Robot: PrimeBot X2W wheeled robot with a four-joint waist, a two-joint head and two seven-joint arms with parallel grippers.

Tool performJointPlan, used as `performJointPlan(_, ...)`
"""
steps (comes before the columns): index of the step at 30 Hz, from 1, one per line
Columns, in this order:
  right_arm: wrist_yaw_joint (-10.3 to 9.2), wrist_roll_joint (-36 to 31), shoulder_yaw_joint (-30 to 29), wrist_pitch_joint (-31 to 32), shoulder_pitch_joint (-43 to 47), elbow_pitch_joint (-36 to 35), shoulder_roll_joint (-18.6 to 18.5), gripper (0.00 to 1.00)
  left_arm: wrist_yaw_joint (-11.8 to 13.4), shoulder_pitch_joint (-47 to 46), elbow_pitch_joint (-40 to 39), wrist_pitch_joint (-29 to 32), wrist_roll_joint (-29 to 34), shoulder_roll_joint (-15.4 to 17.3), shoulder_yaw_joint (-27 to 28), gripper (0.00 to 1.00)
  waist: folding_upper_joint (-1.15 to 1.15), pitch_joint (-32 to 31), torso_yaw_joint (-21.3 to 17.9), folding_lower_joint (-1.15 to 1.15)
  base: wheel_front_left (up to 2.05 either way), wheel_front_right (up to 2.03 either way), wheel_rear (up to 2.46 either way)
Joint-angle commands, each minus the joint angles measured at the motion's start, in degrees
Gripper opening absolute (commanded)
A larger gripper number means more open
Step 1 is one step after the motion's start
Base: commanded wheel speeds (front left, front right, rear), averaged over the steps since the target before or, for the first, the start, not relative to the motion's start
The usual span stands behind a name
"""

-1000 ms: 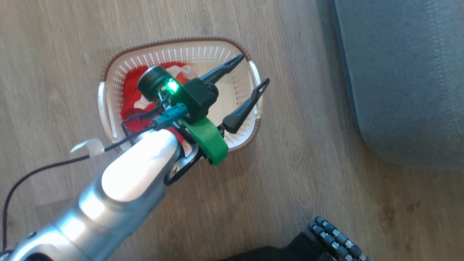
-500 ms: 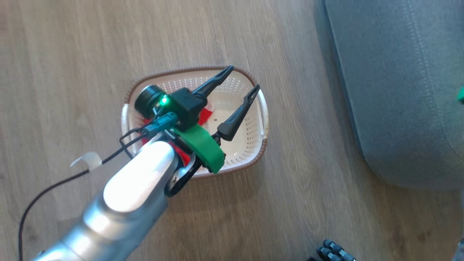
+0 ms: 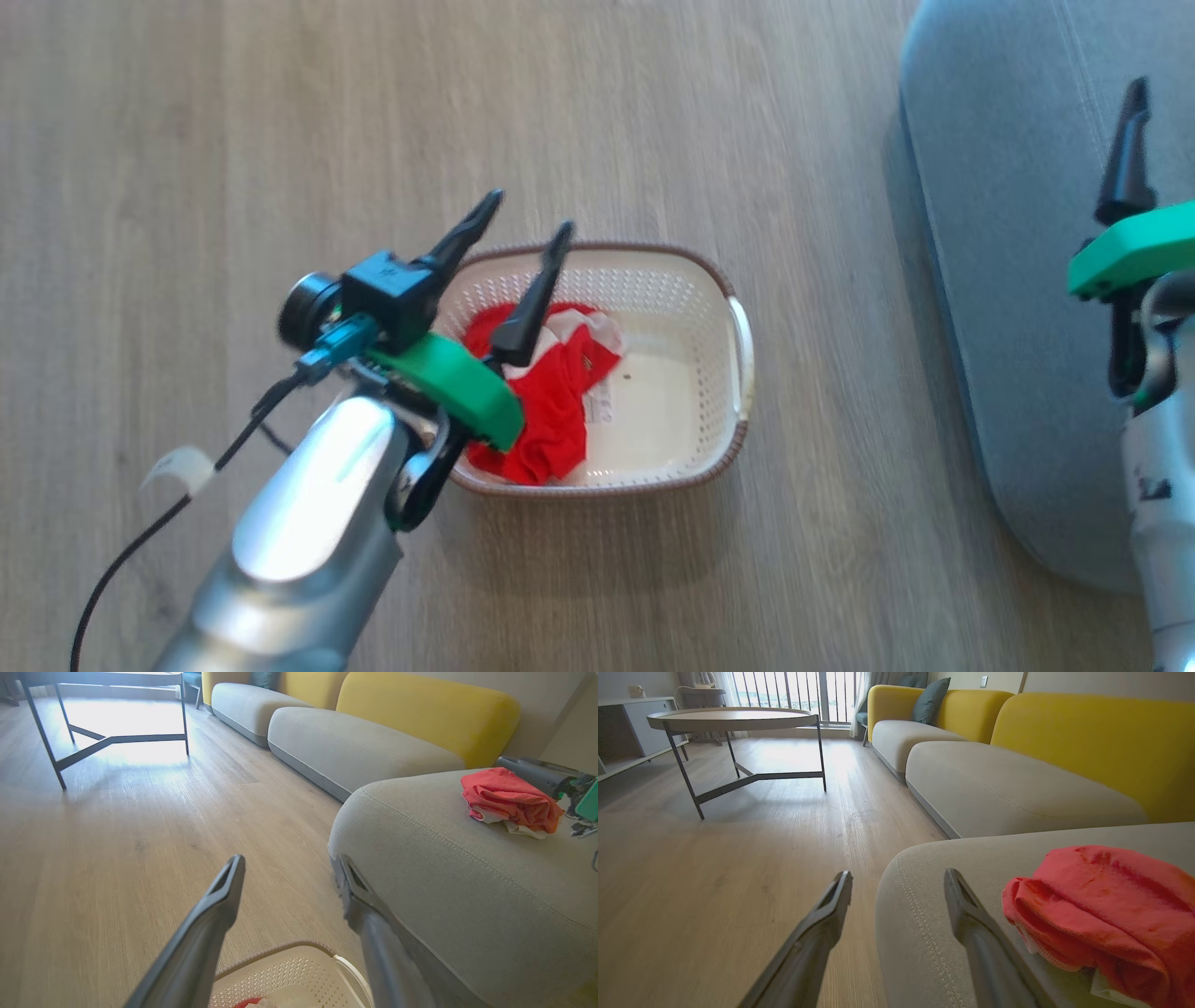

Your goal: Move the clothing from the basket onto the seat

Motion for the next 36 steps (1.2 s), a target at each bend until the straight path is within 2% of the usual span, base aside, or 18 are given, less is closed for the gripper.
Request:
performJointPlan(1, 0.40, 0.69, 1.67, -0.28, 0.87, -2.55, 0.16, 1.00, 0.49, 0.29, -1.26, -0.29, 0.78, 0.46, 3.35, 1.00, 0.00, -2.66, 2.25, 0.00, 0.00, 0.00, 0.00)
performJointPlan(11, 0.40, 2.00, 7.09, -0.28, 5.85, -6.82, 1.94, 1.00, 2.31, 7.00, -0.42, -0.29, 4.98, 0.45, 14.57, 1.00, 0.00, -8.26, 4.49, 0.00, 0.00, 0.00, 0.00)
performJointPlan(21, 0.40, 3.05, 9.54, -0.28, 12.89, -10.12, 5.14, 1.00, 4.16, 14.86, -1.58, -0.29, 8.63, 0.46, 25.75, 1.00, 0.00, -12.33, 2.99, 0.00, 0.00, 0.00, 0.00)
performJointPlan(36, 0.40, 2.45, 11.33, -0.28, 19.57, -10.22, 6.78, 1.00, 4.19, 23.55, -4.14, -0.29, 12.96, -3.25, 34.98, 1.00, 0.00, -14.90, 1.73, 0.00, 0.00, 0.00, 0.00)
